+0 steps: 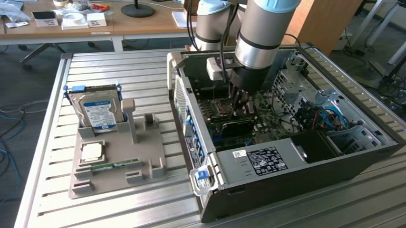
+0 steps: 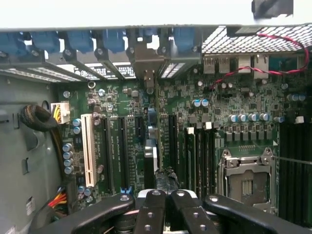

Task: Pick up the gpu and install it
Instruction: 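Press down on the gpu until it lock into place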

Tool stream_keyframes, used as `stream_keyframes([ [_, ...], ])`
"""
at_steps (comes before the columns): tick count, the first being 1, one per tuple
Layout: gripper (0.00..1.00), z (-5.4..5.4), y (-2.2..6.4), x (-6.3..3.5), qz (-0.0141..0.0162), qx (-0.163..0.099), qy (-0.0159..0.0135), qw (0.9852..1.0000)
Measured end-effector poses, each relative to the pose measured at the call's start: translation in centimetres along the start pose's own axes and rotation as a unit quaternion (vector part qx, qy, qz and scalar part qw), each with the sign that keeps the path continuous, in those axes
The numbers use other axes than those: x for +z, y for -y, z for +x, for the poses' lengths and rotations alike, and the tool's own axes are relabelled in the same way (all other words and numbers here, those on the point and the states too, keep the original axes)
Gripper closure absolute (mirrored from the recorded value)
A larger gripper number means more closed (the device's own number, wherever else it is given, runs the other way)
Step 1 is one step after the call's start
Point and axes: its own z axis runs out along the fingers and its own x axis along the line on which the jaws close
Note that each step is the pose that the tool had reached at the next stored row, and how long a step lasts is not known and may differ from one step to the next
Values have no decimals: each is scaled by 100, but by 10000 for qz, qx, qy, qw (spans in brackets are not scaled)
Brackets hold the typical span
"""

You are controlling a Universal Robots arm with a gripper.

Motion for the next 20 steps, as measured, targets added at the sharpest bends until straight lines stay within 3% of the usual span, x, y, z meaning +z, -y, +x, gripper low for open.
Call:
stream_keyframes([
  [20, 89, 18, -10, 55, 1, 0, 1, 10000],
])
